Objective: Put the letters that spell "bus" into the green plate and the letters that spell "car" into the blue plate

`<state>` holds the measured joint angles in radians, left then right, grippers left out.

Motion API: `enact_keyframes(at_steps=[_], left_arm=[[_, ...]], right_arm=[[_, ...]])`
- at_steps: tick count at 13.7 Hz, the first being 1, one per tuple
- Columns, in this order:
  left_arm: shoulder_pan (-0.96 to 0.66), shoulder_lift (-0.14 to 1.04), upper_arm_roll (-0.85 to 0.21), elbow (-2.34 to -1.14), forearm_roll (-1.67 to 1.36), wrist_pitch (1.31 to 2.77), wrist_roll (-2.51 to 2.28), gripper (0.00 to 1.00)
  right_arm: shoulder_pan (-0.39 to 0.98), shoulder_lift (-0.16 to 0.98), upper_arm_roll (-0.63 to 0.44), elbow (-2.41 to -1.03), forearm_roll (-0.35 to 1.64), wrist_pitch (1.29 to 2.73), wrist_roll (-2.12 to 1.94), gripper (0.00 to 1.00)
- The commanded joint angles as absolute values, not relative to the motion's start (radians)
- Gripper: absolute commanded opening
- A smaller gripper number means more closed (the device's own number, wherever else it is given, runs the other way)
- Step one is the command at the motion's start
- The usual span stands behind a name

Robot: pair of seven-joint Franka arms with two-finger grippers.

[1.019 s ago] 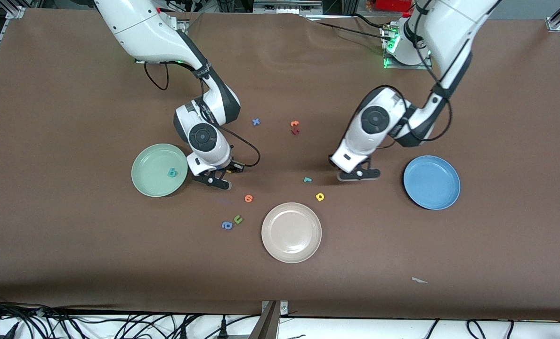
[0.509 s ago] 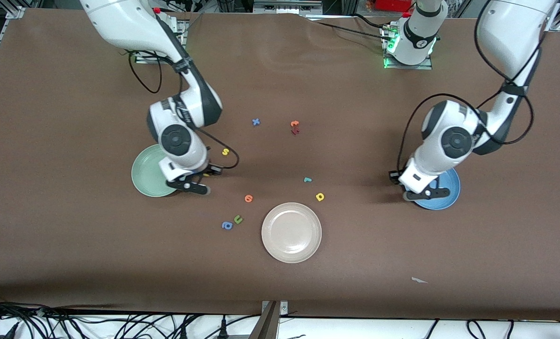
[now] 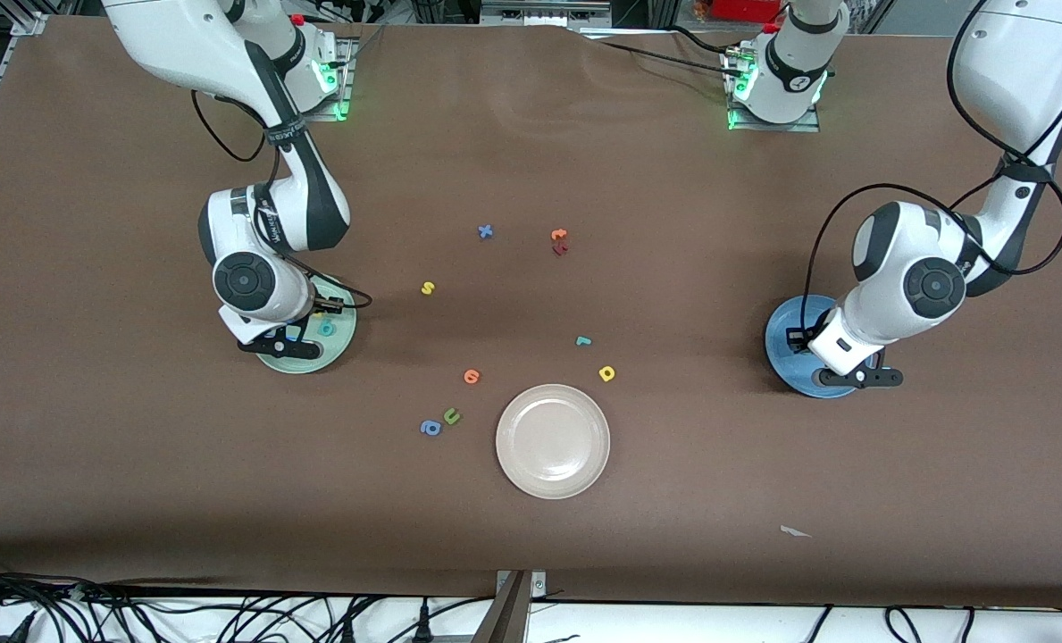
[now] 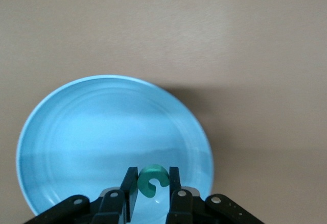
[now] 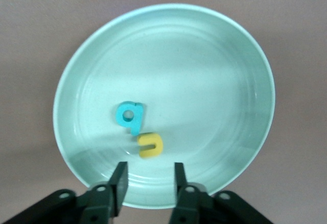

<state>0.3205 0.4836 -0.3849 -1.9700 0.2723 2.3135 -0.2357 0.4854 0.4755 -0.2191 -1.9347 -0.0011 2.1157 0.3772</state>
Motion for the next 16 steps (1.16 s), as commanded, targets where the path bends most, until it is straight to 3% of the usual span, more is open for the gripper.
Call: enact_keyframes(at_steps=[1,4,6,9,11,13,16], left_arm=[[0.328,0.511,-0.380,-1.937,0.327,2.301,-0.227,1.00],[0.308,0.505,-0.400,-1.916,0.315,2.298,-0.262,1.00],[0.249,0.511,-0.429,-1.910,0.304,2.299,-0.413,1.00],[0.105,0.610,-0.430,-1.789,0.302,2.299,-0.637,1.00],[0.028,0.670,-0.428,-1.715,0.304,2.299,-0.754,1.00],[-0.033,0.718,-0.423,-1.646,0.305,2.299,-0.846,1.00],[-0.116,0.775,-0.411,-1.553,0.305,2.251,-0.963,1.00]], right_arm=[[0.498,0.437,-0.212,-1.928,0.038,2.094,0.370,1.00],[0.505,0.440,-0.125,-1.875,0.123,2.075,0.533,0.99],[0.531,0.455,-0.077,-1.871,0.121,2.150,0.685,0.98],[0.606,0.485,-0.077,-1.897,0.120,2.261,0.848,0.87],[0.641,0.491,-0.077,-1.934,0.121,2.295,0.862,0.68],[0.643,0.495,-0.077,-2.003,0.120,2.409,0.862,0.64],[0.646,0.512,-0.075,-2.026,0.118,2.456,0.862,0.64]])
